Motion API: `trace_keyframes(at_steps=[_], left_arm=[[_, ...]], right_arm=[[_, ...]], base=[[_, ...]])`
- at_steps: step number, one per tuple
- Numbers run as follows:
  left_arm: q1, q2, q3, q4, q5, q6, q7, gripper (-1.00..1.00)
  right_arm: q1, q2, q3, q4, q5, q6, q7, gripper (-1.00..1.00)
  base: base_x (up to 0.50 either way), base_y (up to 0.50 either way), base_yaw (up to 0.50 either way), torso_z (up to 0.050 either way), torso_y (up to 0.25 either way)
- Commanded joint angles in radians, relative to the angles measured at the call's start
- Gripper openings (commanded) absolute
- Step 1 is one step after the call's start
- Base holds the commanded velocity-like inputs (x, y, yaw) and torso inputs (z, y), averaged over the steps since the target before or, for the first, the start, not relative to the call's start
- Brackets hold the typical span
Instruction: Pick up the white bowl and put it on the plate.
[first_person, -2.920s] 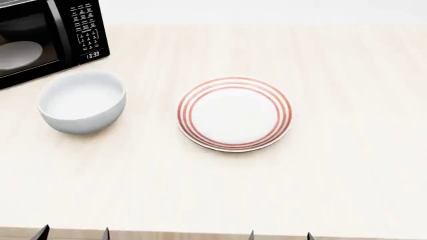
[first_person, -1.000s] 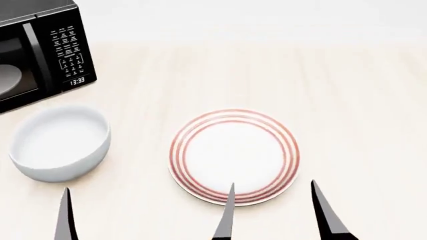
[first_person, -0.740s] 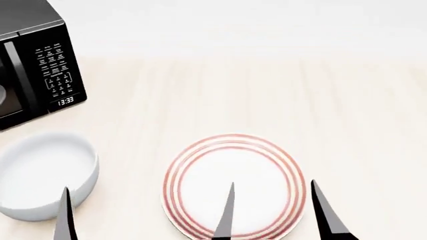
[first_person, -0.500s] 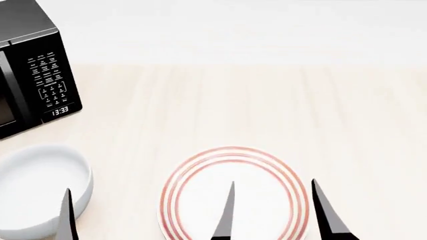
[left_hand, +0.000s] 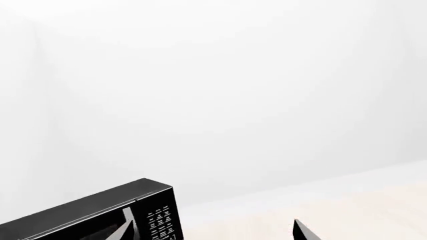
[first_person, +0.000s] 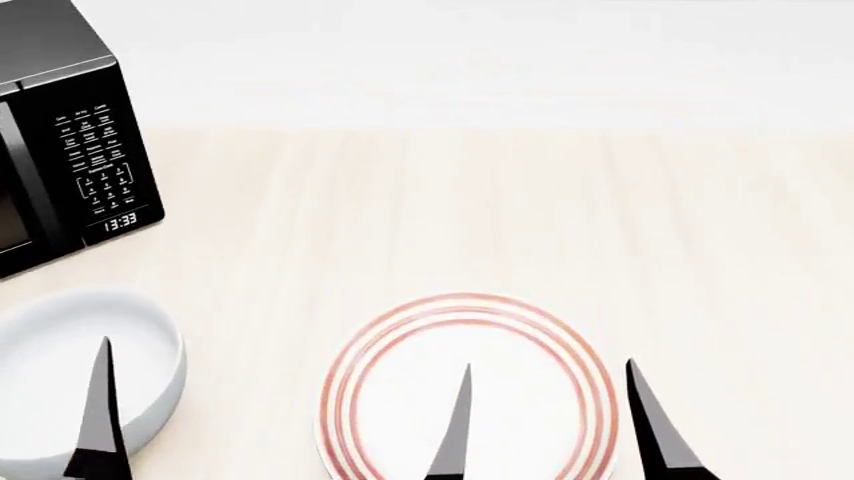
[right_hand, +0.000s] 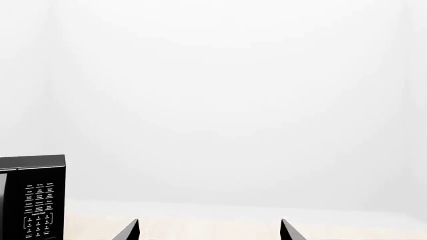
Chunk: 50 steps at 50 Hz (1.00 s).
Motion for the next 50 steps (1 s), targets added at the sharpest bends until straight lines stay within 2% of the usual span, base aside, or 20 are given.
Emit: trace_keyframes(at_steps=[1, 5, 9, 10, 12, 16, 24, 25, 33, 36, 42, 50], left_arm=[[-0.122, 0.079, -0.130, 0.024, 0.122, -0.124, 0.242, 1.00], [-0.215, 0.080, -0.139, 0.024, 0.258, -0.175, 0.380, 1.00], [-0.290, 0.080, -0.172, 0.024, 0.313, -0.243, 0.480, 1.00], [-0.309, 0.079, -0.159, 0.024, 0.396, -0.250, 0.532, 1.00], [-0.363, 0.078, -0.180, 0.023, 0.402, -0.357, 0.587, 1.00], [-0.415, 0.065, -0.229, -0.018, 0.357, -0.476, 0.630, 1.00], [-0.441, 0.001, -0.276, -0.123, 0.337, -0.547, 0.662, 1.00], [-0.468, 0.016, -0.304, -0.125, 0.317, -0.622, 0.701, 1.00], [-0.538, -0.043, -0.294, -0.233, 0.320, -0.787, 0.741, 1.00], [-0.563, -0.072, -0.286, -0.269, 0.329, -0.790, 0.734, 1.00], [-0.614, -0.077, -0.343, -0.363, 0.315, -0.816, 0.734, 1.00], [-0.687, -0.101, -0.358, -0.460, 0.314, -0.847, 0.728, 1.00]], right_arm=[[0.002, -0.010, 0.017, 0.013, -0.020, -0.007, -0.014, 1.00], [0.004, -0.006, 0.020, 0.007, -0.014, 0.000, -0.011, 1.00], [0.006, -0.004, 0.016, 0.008, -0.014, 0.000, -0.008, 1.00], [0.006, -0.004, 0.016, 0.009, -0.012, -0.001, -0.007, 1.00], [0.006, -0.002, 0.014, 0.013, -0.013, -0.002, -0.006, 1.00], [0.008, 0.000, 0.018, 0.010, -0.006, 0.000, -0.003, 1.00], [0.009, 0.005, 0.011, 0.013, -0.006, -0.002, 0.003, 1.00], [0.010, 0.005, 0.010, 0.014, -0.006, -0.002, 0.004, 1.00], [0.008, 0.011, 0.011, 0.007, -0.001, -0.003, 0.010, 1.00], [0.008, 0.013, 0.013, 0.006, 0.003, -0.003, 0.012, 1.00], [0.009, 0.017, 0.008, 0.010, 0.003, -0.006, 0.018, 1.00], [0.013, 0.026, 0.000, 0.013, 0.010, -0.007, 0.028, 1.00]], base=[[0.00, 0.00, 0.00, 0.000, 0.000], [0.00, 0.00, 0.00, 0.000, 0.000], [0.00, 0.00, 0.00, 0.000, 0.000], [0.00, 0.00, 0.00, 0.000, 0.000], [0.00, 0.00, 0.00, 0.000, 0.000], [0.00, 0.00, 0.00, 0.000, 0.000], [0.00, 0.00, 0.00, 0.000, 0.000], [0.00, 0.00, 0.00, 0.000, 0.000], [0.00, 0.00, 0.00, 0.000, 0.000], [0.00, 0.00, 0.00, 0.000, 0.000], [0.00, 0.00, 0.00, 0.000, 0.000], [0.00, 0.00, 0.00, 0.000, 0.000]])
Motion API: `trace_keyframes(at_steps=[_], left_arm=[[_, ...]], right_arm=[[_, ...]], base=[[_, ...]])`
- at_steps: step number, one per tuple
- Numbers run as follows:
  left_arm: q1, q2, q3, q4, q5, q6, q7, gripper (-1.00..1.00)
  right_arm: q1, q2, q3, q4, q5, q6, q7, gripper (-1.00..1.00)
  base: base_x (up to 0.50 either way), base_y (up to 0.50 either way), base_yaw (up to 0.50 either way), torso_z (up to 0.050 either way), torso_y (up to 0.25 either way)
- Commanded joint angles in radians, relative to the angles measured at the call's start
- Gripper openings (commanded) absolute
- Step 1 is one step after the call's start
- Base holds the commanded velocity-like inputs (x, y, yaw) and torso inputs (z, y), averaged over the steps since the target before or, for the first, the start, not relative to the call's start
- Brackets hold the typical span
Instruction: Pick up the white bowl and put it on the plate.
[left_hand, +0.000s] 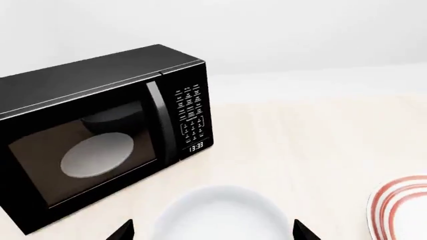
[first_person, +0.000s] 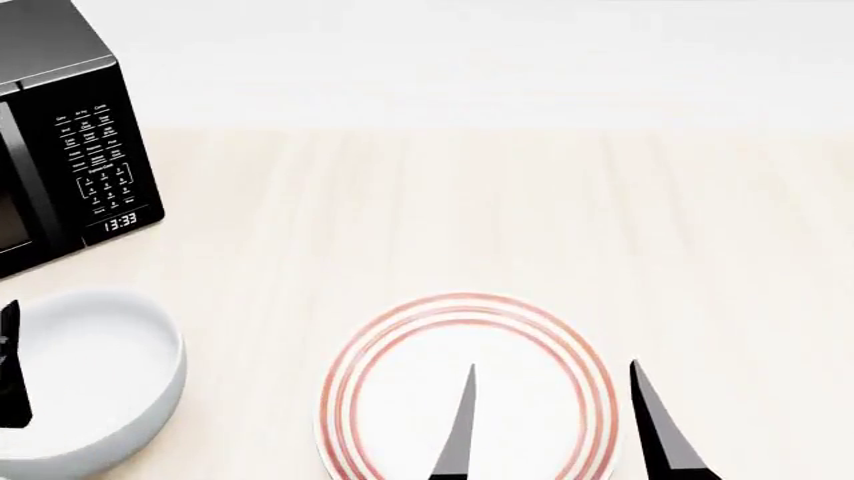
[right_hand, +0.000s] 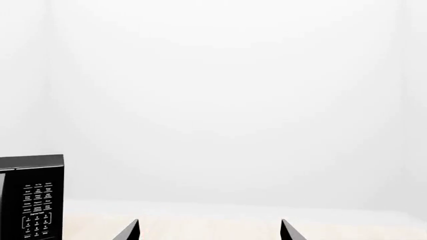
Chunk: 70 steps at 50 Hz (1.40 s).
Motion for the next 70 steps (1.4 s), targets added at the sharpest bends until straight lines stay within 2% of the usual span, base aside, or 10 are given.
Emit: trace_keyframes(at_steps=[1, 21, 70], left_arm=[[-0.094, -0.019, -0.054, -0.152, 0.016, -0.058, 0.040, 1.00], [-0.133, -0.006, -0.103, -0.366, -0.017, 0.040, -0.002, 1.00], [-0.138, 0.006, -0.204, -0.582, -0.058, 0.245, -0.146, 1.00]], right_arm=[[0.007, -0.007, 0.015, 0.013, -0.017, -0.004, -0.011, 1.00], [0.014, 0.013, -0.001, 0.013, -0.006, -0.004, 0.011, 1.00], [0.026, 0.047, -0.039, 0.018, 0.007, -0.008, 0.045, 1.00]], base=[[0.00, 0.00, 0.00, 0.000, 0.000], [0.00, 0.00, 0.00, 0.000, 0.000], [0.00, 0.00, 0.00, 0.000, 0.000]])
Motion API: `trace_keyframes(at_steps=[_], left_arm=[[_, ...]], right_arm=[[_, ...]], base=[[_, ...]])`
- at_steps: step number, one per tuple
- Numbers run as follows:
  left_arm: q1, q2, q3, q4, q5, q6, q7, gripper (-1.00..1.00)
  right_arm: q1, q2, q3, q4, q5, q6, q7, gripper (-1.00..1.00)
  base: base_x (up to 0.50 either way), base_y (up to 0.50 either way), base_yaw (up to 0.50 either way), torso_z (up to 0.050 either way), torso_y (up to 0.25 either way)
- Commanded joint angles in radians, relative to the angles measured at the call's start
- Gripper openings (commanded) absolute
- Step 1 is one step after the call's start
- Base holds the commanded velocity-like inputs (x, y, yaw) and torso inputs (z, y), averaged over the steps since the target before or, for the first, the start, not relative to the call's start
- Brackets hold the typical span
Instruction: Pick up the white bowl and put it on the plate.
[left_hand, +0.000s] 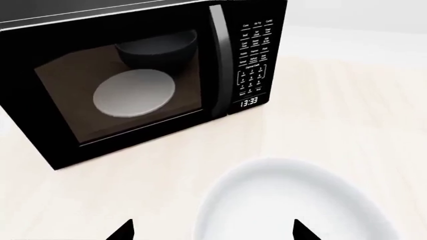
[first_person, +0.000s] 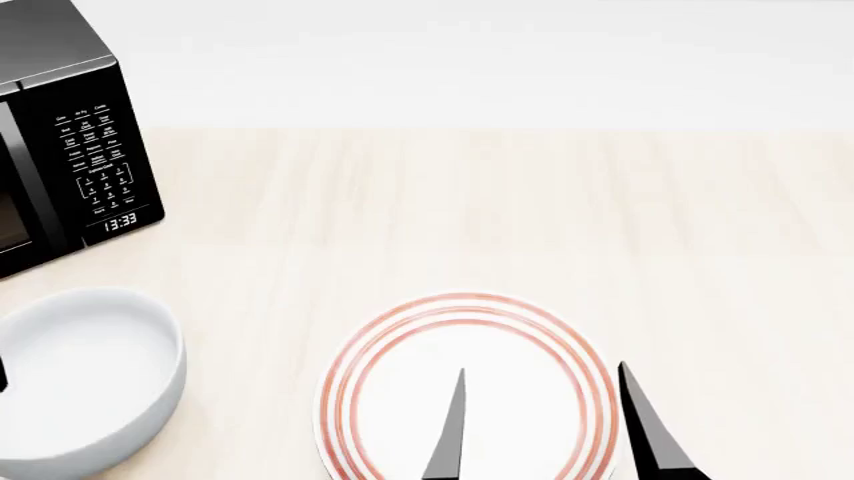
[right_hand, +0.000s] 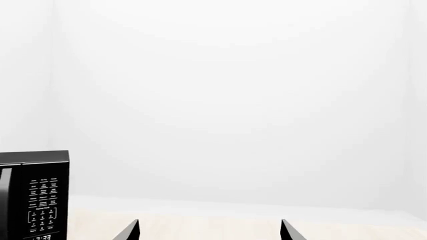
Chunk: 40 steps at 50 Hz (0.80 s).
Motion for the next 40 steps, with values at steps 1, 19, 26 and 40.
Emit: trace_keyframes(at_steps=[1, 19, 26, 40], left_arm=[[0.002, 0.029, -0.035, -0.056, 0.006, 0.056, -0.005, 1.00], [0.017, 0.044, -0.043, -0.090, -0.015, 0.095, -0.033, 1.00], [0.014, 0.045, -0.046, -0.109, -0.024, 0.108, -0.043, 1.00], [0.027, 0.052, -0.059, -0.157, -0.046, 0.157, -0.075, 1.00]], right_arm=[[0.007, -0.011, 0.017, 0.007, -0.020, 0.000, -0.016, 1.00], [0.010, -0.001, 0.008, 0.010, -0.014, -0.003, -0.005, 1.00], [0.012, 0.002, 0.005, 0.011, -0.011, -0.003, -0.001, 1.00], [0.012, 0.009, -0.002, 0.012, -0.009, -0.006, 0.007, 1.00]], base=[[0.00, 0.00, 0.00, 0.000, 0.000], [0.00, 0.00, 0.00, 0.000, 0.000], [0.00, 0.00, 0.00, 0.000, 0.000], [0.00, 0.00, 0.00, 0.000, 0.000]])
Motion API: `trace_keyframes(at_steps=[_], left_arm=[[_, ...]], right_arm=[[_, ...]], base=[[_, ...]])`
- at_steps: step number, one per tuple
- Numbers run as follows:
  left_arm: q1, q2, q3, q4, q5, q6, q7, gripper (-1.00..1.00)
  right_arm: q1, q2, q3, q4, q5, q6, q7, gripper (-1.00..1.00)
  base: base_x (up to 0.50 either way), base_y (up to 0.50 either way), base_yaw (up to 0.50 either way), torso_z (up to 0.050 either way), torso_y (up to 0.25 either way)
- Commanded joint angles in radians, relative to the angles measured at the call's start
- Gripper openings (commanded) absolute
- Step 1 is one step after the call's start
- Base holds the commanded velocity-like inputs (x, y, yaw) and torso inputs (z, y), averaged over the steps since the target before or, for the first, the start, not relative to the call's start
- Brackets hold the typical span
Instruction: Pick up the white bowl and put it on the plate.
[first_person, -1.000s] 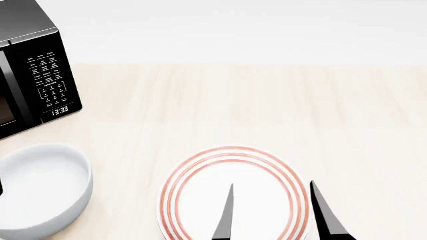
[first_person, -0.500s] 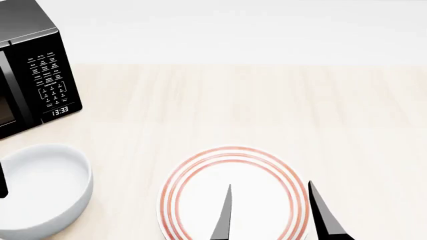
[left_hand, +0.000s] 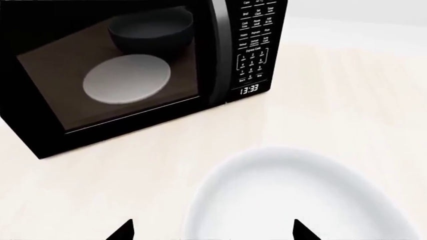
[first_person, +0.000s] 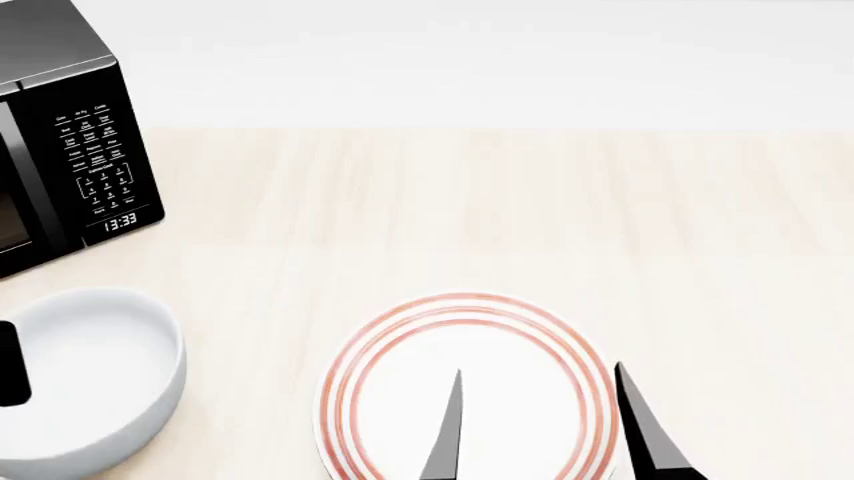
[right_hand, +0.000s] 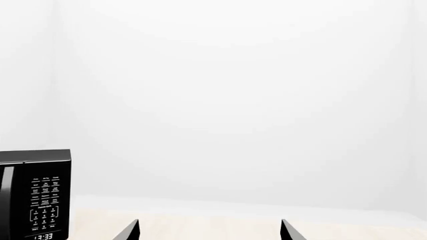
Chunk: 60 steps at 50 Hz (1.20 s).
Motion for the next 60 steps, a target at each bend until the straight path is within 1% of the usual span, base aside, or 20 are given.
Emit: trace_keyframes(at_steps=[1, 9, 18, 29, 33, 41, 48, 60], left_arm=[[0.011, 0.024, -0.029, -0.049, 0.001, 0.051, 0.001, 1.00], [0.025, 0.025, -0.037, -0.086, -0.014, 0.087, -0.019, 1.00], [0.058, 0.034, -0.036, -0.029, -0.009, 0.055, -0.020, 1.00], [0.057, 0.029, -0.040, -0.054, -0.022, 0.072, -0.035, 1.00], [0.040, 0.020, -0.047, -0.115, -0.037, 0.110, -0.051, 1.00], [0.022, 0.012, -0.051, -0.165, -0.052, 0.145, -0.071, 1.00], [0.016, 0.011, -0.060, -0.228, -0.068, 0.203, -0.104, 1.00], [0.020, 0.014, -0.076, -0.268, -0.089, 0.240, -0.131, 1.00]], right_arm=[[0.005, -0.013, 0.018, 0.011, -0.022, -0.004, -0.017, 1.00], [0.005, -0.010, 0.013, 0.016, -0.020, -0.008, -0.013, 1.00], [0.007, -0.006, 0.008, 0.017, -0.019, -0.008, -0.009, 1.00], [0.010, -0.003, 0.002, 0.020, -0.016, -0.009, -0.004, 1.00], [0.012, -0.001, -0.001, 0.022, -0.017, -0.010, -0.003, 1.00], [0.012, 0.002, -0.004, 0.024, -0.015, -0.013, 0.001, 1.00], [0.014, 0.004, -0.008, 0.027, -0.014, -0.014, 0.002, 1.00], [0.012, 0.010, -0.012, 0.025, -0.011, -0.017, 0.008, 1.00]], base=[[0.00, 0.00, 0.00, 0.000, 0.000], [0.00, 0.00, 0.00, 0.000, 0.000], [0.00, 0.00, 0.00, 0.000, 0.000], [0.00, 0.00, 0.00, 0.000, 0.000], [0.00, 0.00, 0.00, 0.000, 0.000], [0.00, 0.00, 0.00, 0.000, 0.000], [0.00, 0.00, 0.00, 0.000, 0.000], [0.00, 0.00, 0.00, 0.000, 0.000]])
